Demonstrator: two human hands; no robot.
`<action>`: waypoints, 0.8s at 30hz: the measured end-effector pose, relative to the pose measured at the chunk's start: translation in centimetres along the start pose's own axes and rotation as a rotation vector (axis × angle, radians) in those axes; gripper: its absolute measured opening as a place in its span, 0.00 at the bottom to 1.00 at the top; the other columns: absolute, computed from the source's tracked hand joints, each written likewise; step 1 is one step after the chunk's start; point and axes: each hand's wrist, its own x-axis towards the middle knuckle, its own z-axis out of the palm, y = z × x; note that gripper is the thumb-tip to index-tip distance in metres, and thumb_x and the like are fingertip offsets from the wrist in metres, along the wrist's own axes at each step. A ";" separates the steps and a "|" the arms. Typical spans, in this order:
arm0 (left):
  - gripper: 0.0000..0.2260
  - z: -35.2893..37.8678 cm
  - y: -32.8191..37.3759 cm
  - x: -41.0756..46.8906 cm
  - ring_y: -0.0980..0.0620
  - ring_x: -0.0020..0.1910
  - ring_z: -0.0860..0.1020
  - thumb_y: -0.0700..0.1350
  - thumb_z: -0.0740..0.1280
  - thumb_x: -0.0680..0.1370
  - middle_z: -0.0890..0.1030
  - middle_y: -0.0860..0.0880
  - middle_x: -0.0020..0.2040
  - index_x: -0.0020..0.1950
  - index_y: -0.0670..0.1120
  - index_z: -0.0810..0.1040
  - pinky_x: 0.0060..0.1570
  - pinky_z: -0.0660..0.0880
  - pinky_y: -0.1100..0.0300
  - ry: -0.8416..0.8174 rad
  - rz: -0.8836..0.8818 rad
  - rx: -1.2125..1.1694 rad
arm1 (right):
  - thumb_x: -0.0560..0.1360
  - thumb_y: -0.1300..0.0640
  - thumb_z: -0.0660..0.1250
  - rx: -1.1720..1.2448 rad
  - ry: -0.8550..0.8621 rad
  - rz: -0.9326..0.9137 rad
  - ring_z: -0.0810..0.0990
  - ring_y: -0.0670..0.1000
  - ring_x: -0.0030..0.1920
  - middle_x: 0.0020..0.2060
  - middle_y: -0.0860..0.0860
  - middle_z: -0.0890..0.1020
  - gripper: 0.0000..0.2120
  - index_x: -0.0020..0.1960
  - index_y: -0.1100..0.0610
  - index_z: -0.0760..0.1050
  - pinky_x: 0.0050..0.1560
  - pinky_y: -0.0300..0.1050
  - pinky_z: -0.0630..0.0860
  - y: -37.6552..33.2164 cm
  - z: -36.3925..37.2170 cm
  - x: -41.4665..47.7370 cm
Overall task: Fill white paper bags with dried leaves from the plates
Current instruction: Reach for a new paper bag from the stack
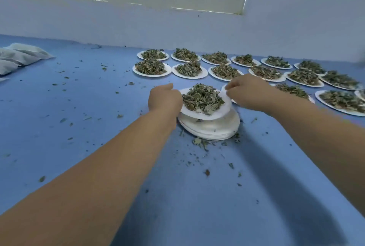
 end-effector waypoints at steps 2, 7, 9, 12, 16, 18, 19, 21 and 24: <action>0.25 1.2 -1.8 -1.5 0.55 0.39 0.79 0.34 0.58 0.79 0.74 0.47 0.72 0.75 0.50 0.72 0.33 0.70 0.65 -0.030 0.085 0.105 | 0.79 0.59 0.59 -0.001 -0.036 0.008 0.78 0.68 0.60 0.62 0.67 0.78 0.18 0.66 0.66 0.75 0.60 0.67 0.76 1.6 0.8 -1.3; 0.26 1.5 -1.6 -2.7 0.48 0.70 0.71 0.36 0.59 0.79 0.69 0.50 0.76 0.77 0.49 0.68 0.49 0.67 0.66 -0.031 0.181 0.279 | 0.83 0.54 0.56 -0.069 -0.026 -0.054 0.80 0.51 0.40 0.56 0.53 0.80 0.15 0.65 0.55 0.75 0.34 0.43 0.74 3.5 1.4 -2.2; 0.26 1.5 -1.4 -3.1 0.48 0.71 0.71 0.37 0.59 0.79 0.69 0.50 0.76 0.77 0.49 0.68 0.53 0.65 0.61 -0.034 0.203 0.348 | 0.83 0.54 0.55 -0.167 -0.001 -0.076 0.79 0.52 0.41 0.52 0.53 0.80 0.13 0.61 0.56 0.75 0.37 0.45 0.74 3.3 1.4 -2.1; 0.25 1.2 -1.2 -3.7 0.47 0.71 0.71 0.39 0.57 0.80 0.66 0.49 0.78 0.79 0.49 0.64 0.55 0.66 0.60 -0.053 0.251 0.449 | 0.82 0.54 0.55 -0.315 0.063 -0.073 0.76 0.51 0.39 0.42 0.51 0.78 0.10 0.53 0.54 0.75 0.33 0.44 0.66 3.3 1.6 -2.2; 0.25 2.5 -0.8 -6.0 0.37 0.67 0.73 0.41 0.55 0.82 0.70 0.41 0.75 0.80 0.48 0.60 0.64 0.74 0.41 -0.091 0.518 0.509 | 0.82 0.54 0.55 -0.315 0.180 -0.041 0.74 0.51 0.36 0.37 0.50 0.77 0.10 0.51 0.53 0.74 0.31 0.43 0.63 4.7 1.9 -2.3; 0.24 5.2 -0.3 -7.8 0.41 0.71 0.71 0.40 0.56 0.82 0.68 0.42 0.76 0.79 0.46 0.62 0.66 0.72 0.45 -0.118 0.677 0.522 | 0.81 0.53 0.57 -0.278 0.226 -0.012 0.77 0.53 0.36 0.37 0.51 0.78 0.09 0.52 0.53 0.76 0.32 0.43 0.67 6.5 1.6 -2.4; 0.24 7.0 -0.2 -8.8 0.44 0.74 0.67 0.40 0.56 0.82 0.65 0.45 0.78 0.78 0.45 0.64 0.68 0.70 0.48 -0.151 0.739 0.524 | 0.80 0.53 0.58 -0.261 0.244 0.004 0.78 0.55 0.38 0.37 0.52 0.79 0.09 0.52 0.53 0.77 0.33 0.44 0.70 7.7 1.6 -2.6; 0.22 11.0 -0.2 -10.6 0.47 0.75 0.65 0.39 0.57 0.81 0.63 0.47 0.79 0.77 0.45 0.67 0.68 0.67 0.50 -0.249 0.799 0.543 | 0.79 0.53 0.60 -0.226 0.269 0.061 0.79 0.57 0.41 0.40 0.54 0.81 0.10 0.50 0.54 0.79 0.36 0.46 0.75 10.9 1.2 -3.1; 0.18 16.4 -0.5 -12.4 0.44 0.66 0.73 0.38 0.59 0.78 0.75 0.46 0.69 0.67 0.45 0.76 0.60 0.73 0.49 -0.420 0.748 0.539 | 0.77 0.57 0.61 -0.222 0.275 0.252 0.76 0.59 0.38 0.35 0.55 0.77 0.12 0.37 0.57 0.75 0.33 0.47 0.70 17.5 0.1 -4.1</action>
